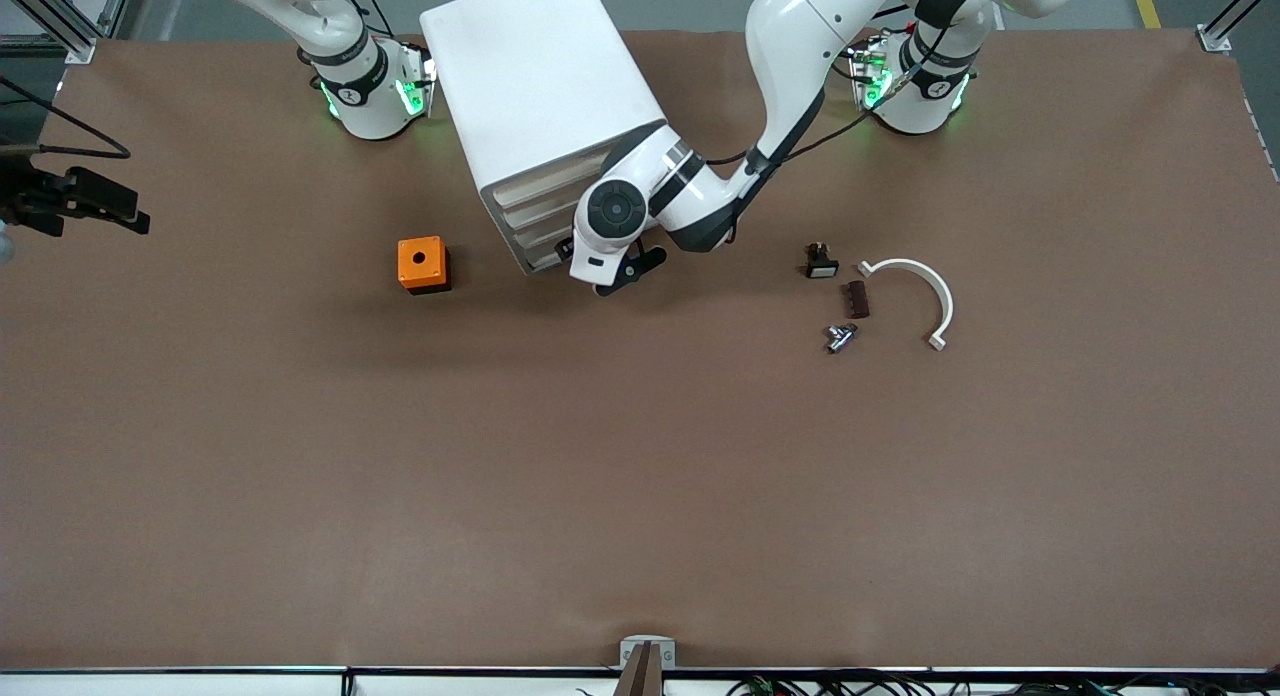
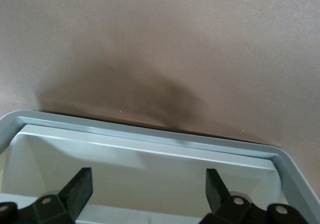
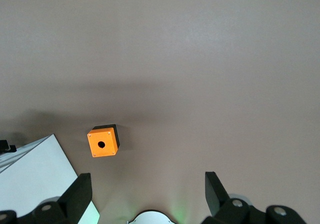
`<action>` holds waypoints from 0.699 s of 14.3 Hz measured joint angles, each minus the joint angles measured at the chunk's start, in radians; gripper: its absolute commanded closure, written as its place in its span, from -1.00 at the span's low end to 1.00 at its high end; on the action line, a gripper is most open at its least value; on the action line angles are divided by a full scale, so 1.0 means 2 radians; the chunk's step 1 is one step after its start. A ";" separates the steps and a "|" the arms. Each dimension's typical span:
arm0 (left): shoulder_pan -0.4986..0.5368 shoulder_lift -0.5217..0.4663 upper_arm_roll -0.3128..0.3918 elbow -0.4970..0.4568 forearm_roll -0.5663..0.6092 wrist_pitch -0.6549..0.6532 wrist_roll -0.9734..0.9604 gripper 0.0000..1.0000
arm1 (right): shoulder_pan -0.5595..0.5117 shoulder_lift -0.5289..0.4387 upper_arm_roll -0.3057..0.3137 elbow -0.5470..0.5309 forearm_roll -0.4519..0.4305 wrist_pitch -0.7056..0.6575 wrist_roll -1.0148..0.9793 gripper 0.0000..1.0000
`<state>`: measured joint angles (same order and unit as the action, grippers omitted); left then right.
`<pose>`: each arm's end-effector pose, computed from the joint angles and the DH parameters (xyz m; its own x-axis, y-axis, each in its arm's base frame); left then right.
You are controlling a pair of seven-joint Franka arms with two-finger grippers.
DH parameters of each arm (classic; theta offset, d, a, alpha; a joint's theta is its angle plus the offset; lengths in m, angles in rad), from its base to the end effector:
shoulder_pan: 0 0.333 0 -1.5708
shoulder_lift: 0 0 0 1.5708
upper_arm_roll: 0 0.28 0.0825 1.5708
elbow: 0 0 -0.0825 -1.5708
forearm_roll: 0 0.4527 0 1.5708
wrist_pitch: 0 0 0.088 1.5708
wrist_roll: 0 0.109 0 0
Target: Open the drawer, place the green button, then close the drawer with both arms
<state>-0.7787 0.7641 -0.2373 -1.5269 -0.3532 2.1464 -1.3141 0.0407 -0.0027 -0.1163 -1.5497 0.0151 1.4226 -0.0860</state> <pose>0.3817 -0.6171 0.1384 0.7456 0.4956 -0.4456 0.5213 -0.8502 -0.0734 0.6046 -0.0440 0.5874 0.9924 0.0132 -0.1223 0.0101 -0.9996 -0.0260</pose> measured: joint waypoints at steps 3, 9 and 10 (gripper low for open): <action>0.001 0.000 0.000 0.001 -0.003 0.002 0.000 -0.99 | 0.000 -0.008 0.003 -0.003 0.000 0.000 0.000 -1.00; 0.053 -0.026 0.007 0.023 0.068 0.004 -0.001 -0.99 | 0.000 -0.010 0.001 -0.003 0.000 0.008 0.000 -1.00; 0.074 -0.038 0.007 0.032 0.085 -0.005 0.000 -0.99 | 0.000 -0.010 0.001 -0.003 0.000 0.011 0.000 -1.00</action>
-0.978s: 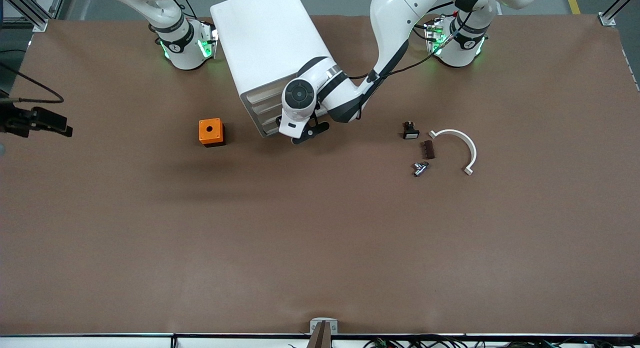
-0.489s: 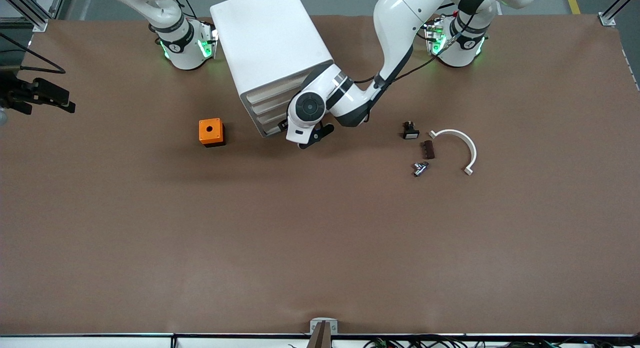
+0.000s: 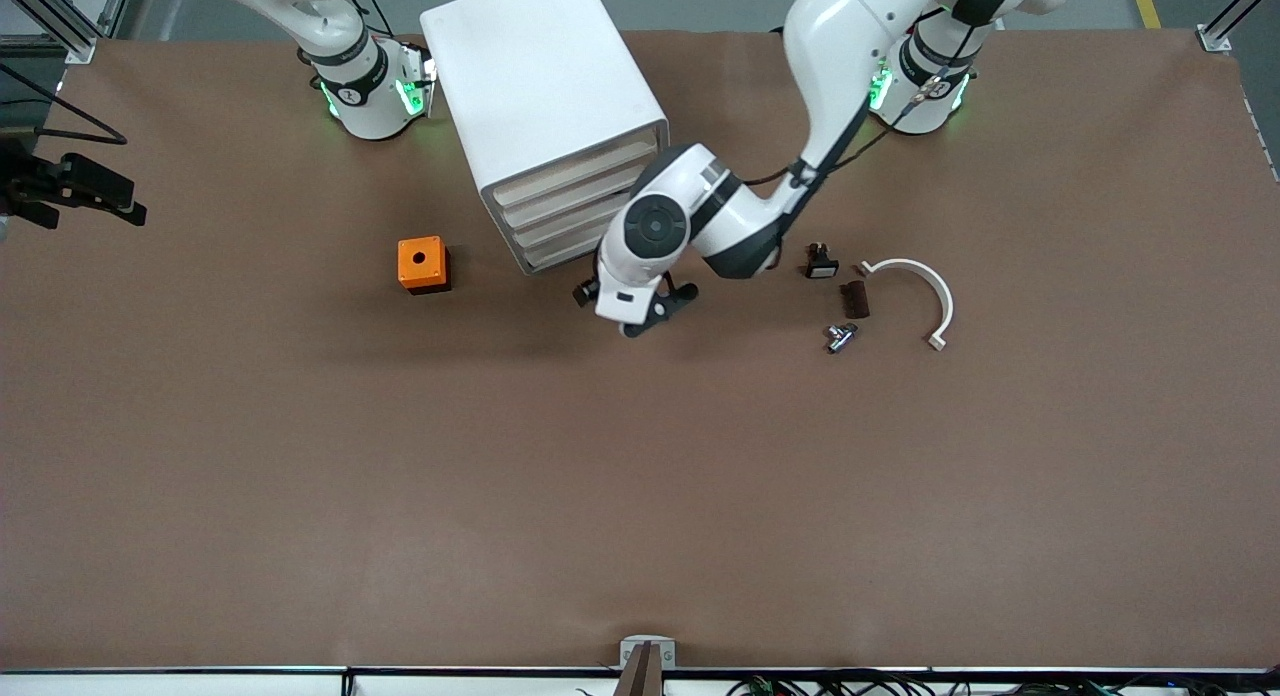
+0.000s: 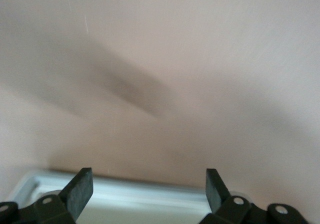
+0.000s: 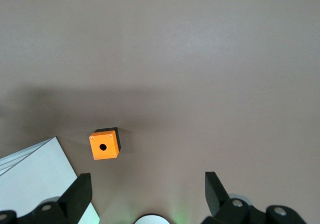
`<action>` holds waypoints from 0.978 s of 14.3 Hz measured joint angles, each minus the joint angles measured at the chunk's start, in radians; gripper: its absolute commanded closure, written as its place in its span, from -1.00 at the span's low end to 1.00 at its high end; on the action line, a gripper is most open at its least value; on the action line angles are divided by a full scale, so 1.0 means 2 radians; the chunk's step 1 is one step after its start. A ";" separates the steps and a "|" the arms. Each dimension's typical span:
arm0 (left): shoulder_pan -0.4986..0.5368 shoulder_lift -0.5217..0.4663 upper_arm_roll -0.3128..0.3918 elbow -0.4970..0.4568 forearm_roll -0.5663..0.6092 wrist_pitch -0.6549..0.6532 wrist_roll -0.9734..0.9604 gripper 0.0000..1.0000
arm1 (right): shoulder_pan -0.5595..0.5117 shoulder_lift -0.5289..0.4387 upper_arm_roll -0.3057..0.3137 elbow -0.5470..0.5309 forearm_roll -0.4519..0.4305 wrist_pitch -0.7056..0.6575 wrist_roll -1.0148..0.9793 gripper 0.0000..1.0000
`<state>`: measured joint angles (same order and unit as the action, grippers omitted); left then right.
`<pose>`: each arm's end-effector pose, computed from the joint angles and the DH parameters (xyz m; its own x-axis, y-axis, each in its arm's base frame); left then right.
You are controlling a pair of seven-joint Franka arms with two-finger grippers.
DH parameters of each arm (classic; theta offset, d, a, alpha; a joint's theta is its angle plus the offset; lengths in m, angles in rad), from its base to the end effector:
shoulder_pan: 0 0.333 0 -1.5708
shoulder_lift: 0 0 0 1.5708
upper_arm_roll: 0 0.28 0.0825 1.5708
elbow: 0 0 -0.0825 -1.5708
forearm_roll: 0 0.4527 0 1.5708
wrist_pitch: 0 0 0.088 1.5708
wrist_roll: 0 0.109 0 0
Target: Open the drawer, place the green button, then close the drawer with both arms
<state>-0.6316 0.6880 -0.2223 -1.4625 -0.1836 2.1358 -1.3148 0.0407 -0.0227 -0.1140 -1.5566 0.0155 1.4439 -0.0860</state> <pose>0.5052 -0.5599 0.2198 0.7898 0.5423 -0.2866 0.5777 -0.8147 0.0505 0.6018 -0.0430 0.5974 0.9960 0.0152 -0.0881 0.0130 -0.9996 -0.0257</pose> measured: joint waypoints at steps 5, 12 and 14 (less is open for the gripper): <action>0.089 -0.102 0.001 0.021 0.053 -0.104 0.047 -0.99 | -0.006 0.000 -0.005 0.000 0.000 0.013 0.000 -1.00; 0.209 -0.223 0.002 0.020 0.056 -0.264 0.255 -0.99 | -0.019 -0.002 -0.006 0.000 0.000 0.015 -0.001 -1.00; 0.236 -0.243 0.002 0.019 0.056 -0.301 0.316 -0.99 | -0.019 -0.004 -0.006 0.000 0.000 0.015 -0.002 -1.00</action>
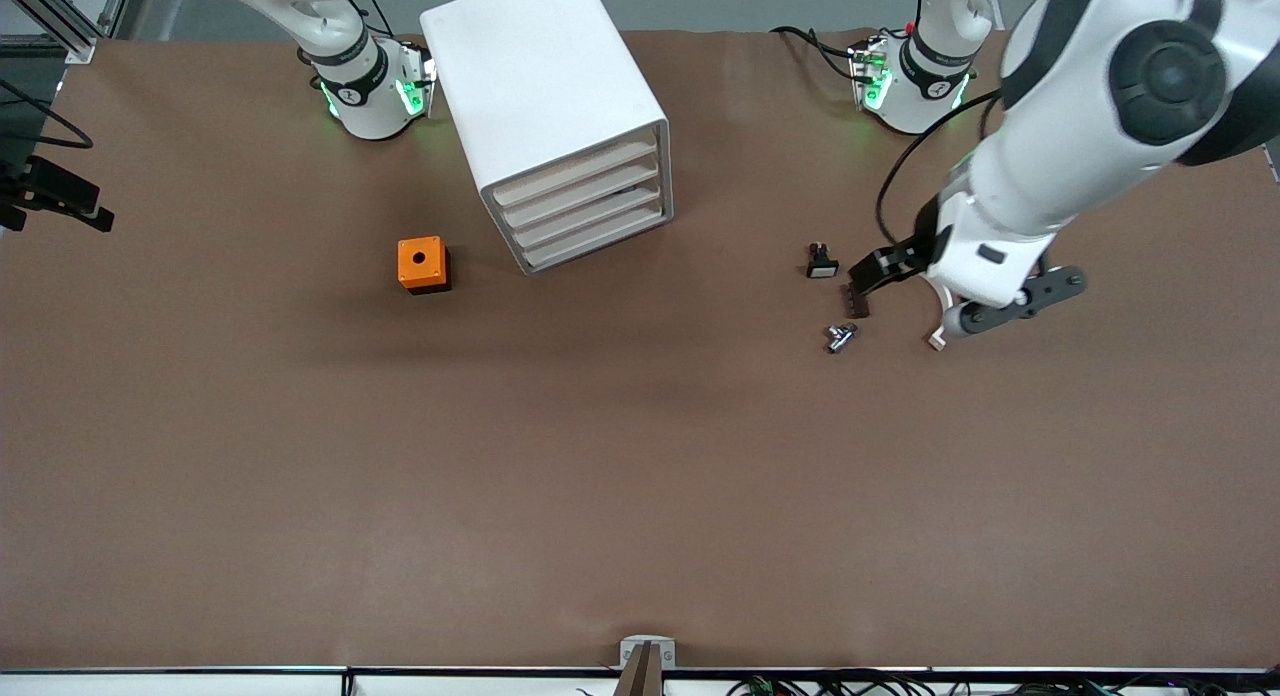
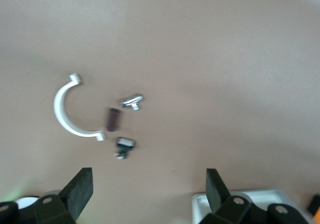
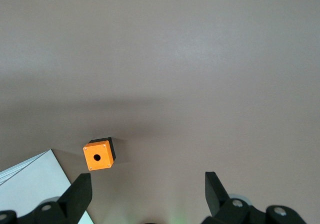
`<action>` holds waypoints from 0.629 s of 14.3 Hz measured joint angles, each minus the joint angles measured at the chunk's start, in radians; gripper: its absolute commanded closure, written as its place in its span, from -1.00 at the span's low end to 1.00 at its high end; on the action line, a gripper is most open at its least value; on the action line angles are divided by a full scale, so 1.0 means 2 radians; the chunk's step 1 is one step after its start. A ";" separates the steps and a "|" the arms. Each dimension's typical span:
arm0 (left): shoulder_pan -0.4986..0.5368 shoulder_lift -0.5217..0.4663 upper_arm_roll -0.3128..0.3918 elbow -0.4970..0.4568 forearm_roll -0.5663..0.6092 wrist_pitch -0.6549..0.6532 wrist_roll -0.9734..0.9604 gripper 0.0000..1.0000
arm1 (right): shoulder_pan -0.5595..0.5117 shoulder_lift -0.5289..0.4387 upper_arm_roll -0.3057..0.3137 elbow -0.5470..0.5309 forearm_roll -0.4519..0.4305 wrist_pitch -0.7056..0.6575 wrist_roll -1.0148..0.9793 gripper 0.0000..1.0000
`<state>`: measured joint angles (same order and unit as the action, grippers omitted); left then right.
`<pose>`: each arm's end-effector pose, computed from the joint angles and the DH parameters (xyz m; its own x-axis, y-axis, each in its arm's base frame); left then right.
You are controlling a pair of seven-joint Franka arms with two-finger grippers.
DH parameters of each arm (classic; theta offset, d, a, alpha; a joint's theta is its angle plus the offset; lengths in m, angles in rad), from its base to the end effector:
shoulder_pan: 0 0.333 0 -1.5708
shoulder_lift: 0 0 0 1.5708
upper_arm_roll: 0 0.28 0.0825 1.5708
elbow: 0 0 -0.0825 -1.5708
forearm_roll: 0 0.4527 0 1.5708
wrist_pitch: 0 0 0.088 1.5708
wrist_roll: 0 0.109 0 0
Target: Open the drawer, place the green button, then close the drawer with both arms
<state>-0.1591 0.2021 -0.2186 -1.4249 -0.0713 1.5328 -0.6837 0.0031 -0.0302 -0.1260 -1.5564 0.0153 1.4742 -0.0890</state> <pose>0.6242 -0.2437 0.5345 0.9438 0.2987 -0.1414 0.3060 -0.9515 0.0325 0.6004 -0.0734 0.6044 0.9982 -0.0320 -0.0503 -0.0332 -0.9992 -0.0236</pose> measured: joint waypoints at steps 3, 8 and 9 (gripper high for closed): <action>0.039 -0.021 0.000 -0.002 0.000 -0.026 0.088 -0.99 | 0.000 -0.004 0.002 0.000 0.000 0.000 0.000 -1.00; 0.061 -0.041 0.024 -0.014 0.000 -0.035 0.177 -0.99 | 0.000 -0.009 0.007 0.000 0.000 0.000 -0.003 -1.00; 0.057 -0.050 0.040 -0.021 0.000 -0.038 0.197 -0.99 | 0.000 -0.010 0.008 0.000 0.000 0.000 -0.010 -1.00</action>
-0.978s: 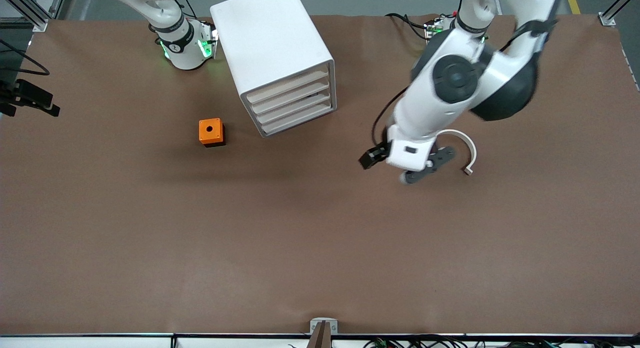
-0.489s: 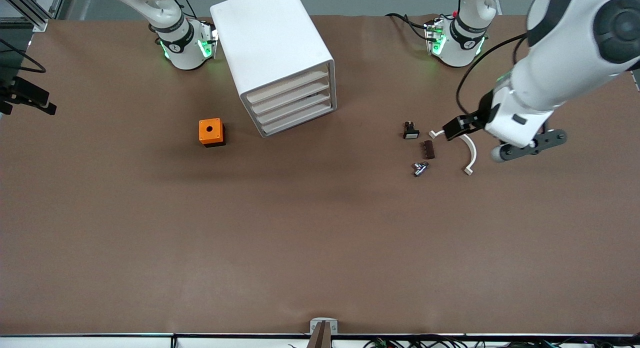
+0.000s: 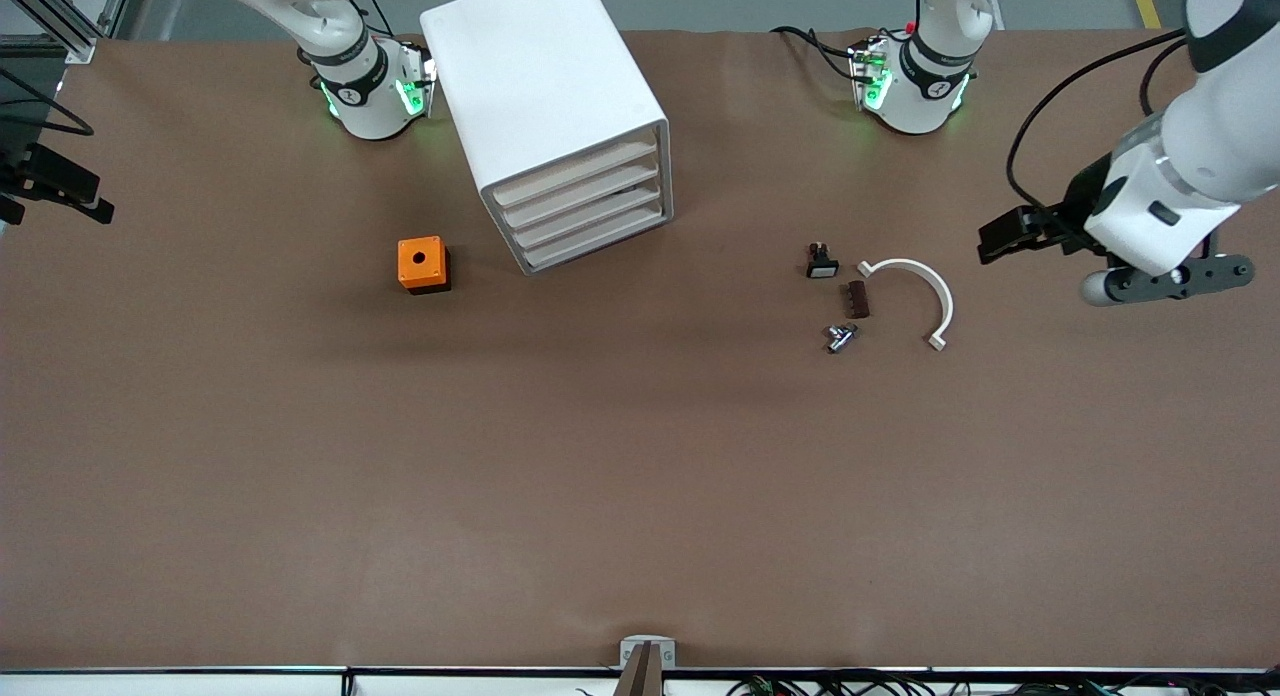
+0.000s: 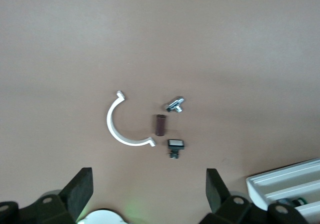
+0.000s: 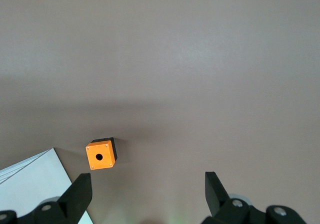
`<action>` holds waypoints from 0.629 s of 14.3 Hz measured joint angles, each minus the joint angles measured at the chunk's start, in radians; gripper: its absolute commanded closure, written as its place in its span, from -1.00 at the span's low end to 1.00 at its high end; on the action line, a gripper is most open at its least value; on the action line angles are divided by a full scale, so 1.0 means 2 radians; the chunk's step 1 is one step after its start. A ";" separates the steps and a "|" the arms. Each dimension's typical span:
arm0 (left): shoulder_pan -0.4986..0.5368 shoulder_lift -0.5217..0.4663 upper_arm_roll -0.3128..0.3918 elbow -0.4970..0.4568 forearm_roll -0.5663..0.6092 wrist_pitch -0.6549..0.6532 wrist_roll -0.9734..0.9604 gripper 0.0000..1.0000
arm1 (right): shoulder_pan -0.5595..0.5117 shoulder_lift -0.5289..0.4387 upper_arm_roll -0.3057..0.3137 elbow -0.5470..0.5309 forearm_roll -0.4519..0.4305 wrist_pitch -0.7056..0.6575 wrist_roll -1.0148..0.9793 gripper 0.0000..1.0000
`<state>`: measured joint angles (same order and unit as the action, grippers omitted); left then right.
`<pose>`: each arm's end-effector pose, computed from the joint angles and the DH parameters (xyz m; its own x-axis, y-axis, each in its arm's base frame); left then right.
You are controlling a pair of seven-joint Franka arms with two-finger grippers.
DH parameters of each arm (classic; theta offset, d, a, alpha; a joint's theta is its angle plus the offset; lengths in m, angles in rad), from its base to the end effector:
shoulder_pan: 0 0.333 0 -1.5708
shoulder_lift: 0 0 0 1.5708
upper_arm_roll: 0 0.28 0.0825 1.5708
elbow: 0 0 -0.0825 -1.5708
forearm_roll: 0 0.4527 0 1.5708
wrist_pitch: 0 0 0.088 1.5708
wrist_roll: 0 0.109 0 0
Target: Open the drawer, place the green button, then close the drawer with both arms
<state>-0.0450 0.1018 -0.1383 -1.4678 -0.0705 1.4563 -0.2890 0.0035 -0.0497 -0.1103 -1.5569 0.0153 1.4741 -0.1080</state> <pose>0.6265 -0.1208 0.5690 0.9866 0.0972 -0.1311 0.1044 -0.9933 0.0491 0.5961 -0.0636 0.6158 0.9995 0.0030 -0.0309 0.0023 -0.9997 -0.0242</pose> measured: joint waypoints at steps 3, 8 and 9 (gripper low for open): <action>-0.007 -0.038 0.047 -0.035 0.000 -0.004 0.063 -0.99 | 0.000 -0.003 0.000 0.000 0.000 0.000 -0.011 -1.00; -0.002 -0.088 0.085 -0.098 0.000 0.002 0.124 -0.99 | 0.000 -0.007 0.001 -0.003 0.000 -0.002 -0.013 -1.00; 0.001 -0.097 0.085 -0.115 0.000 0.013 0.126 -0.99 | 0.000 -0.009 0.001 -0.006 0.000 -0.002 -0.013 -1.00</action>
<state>-0.0437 -0.0913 0.0322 -1.6969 -0.0703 1.4825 -0.0368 0.0036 -0.0679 -0.1090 -1.5694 0.0153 1.4704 -0.1338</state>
